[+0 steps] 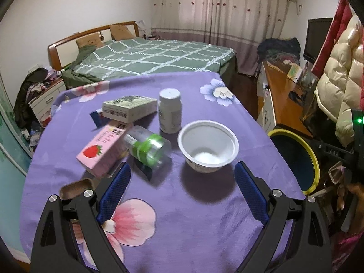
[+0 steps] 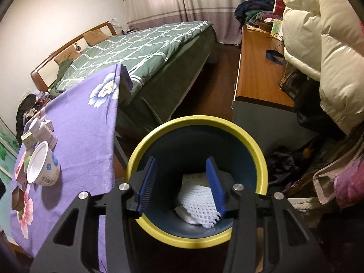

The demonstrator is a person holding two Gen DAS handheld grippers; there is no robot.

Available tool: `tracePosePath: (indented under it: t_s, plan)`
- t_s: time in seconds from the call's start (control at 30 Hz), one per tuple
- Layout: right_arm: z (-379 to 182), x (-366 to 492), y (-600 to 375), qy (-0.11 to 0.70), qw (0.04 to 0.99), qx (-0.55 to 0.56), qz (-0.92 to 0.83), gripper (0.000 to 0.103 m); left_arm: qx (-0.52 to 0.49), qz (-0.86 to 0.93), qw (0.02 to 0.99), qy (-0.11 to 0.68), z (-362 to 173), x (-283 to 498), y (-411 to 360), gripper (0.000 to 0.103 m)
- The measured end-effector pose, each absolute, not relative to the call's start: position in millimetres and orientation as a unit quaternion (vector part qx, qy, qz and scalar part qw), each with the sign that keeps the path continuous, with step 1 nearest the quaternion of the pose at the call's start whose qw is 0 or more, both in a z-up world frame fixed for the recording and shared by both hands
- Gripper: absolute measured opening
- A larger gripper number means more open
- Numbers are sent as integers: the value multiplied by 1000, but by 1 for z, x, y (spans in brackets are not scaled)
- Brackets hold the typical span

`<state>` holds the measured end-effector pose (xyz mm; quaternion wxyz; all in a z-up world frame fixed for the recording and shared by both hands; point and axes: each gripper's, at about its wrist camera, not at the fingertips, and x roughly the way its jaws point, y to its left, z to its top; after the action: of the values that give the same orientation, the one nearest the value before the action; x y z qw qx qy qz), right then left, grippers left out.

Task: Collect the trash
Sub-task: 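Reach the left tool to the white plastic bowl and grasp its rim, then carry the white bowl with the left tool over the bin and release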

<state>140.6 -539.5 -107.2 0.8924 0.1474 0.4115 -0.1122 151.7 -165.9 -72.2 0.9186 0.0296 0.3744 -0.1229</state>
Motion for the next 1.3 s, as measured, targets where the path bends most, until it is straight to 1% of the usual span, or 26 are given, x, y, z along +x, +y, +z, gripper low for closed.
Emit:
tracePosePath:
  t_s: [0.47, 0.77, 1.07, 1.13, 1.17, 1.3]
  plan:
    - [-114, 144, -536, 415, 891, 155, -96, 47, 31, -131, 893, 429, -130, 182, -196, 91]
    - [-121, 148, -543, 421, 887, 164, -93, 47, 42, -134, 894, 425, -148, 210, -219, 91]
    - [-129, 152, -551, 428, 883, 171, -90, 47, 50, -128, 901, 411, -147, 234, -235, 91]
    - [-131, 152, -551, 429, 882, 173, -88, 47, 50, -127, 901, 413, -149, 239, -237, 88]
    - [-131, 152, -552, 429, 882, 173, -88, 47, 51, -127, 900, 414, -150, 239, -239, 82]
    - [-132, 152, -553, 428, 882, 175, -89, 47, 52, -133, 899, 415, -150, 241, -243, 80]
